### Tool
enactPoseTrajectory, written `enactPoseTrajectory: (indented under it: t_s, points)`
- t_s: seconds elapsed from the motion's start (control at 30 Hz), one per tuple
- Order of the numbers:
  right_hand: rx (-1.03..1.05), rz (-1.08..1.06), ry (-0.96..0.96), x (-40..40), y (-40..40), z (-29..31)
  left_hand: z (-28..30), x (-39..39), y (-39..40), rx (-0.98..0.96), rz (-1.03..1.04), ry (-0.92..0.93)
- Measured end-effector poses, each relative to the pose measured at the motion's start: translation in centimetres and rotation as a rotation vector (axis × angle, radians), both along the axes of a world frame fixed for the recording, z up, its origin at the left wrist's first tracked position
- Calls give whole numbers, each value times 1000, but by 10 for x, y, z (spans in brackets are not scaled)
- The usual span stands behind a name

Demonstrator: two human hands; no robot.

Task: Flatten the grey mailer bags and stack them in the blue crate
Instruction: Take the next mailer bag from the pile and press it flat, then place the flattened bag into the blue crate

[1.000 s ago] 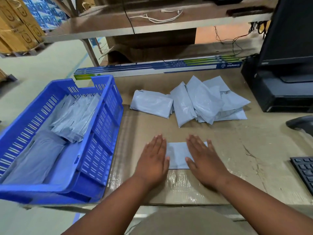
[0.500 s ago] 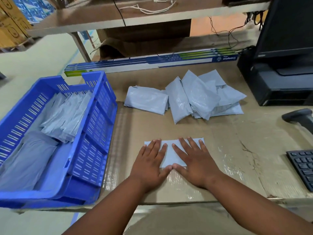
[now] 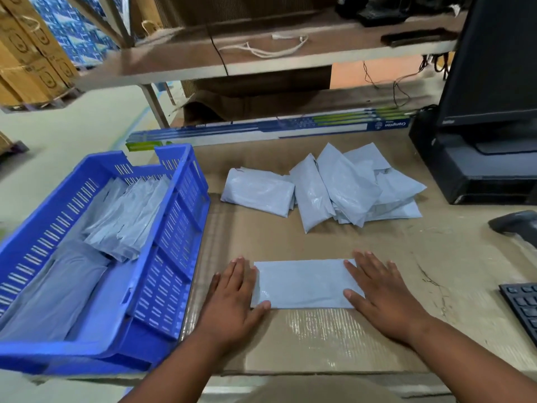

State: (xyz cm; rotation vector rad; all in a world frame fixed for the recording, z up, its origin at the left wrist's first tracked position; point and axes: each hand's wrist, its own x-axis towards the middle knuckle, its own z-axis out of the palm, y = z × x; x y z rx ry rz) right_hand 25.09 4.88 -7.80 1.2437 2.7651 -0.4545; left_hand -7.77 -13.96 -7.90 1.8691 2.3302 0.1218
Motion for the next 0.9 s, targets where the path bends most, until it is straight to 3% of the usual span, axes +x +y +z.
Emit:
enactPoseTrajectory:
  t_s: [0.1,0.2,0.4,0.5,0.63,0.9]
  points:
    - [-32,28,74,-22,7,18,11,13,30,73,-74,-61]
    - [-10,169,-35,-64,14,29,34,31,77,-83,-191,-58]
    - [77,225,-142,-104,21,46,72,50,126,-309,-117,180]
    - [122,239,-147,-105,30,55,83,49,129,-259,-123,229]
    - [44,212,-48,-105,42,72,107,42,119,-248,15,56]
    - [116,177,119,-155,25,163,180,3,81,-118,317,-33]
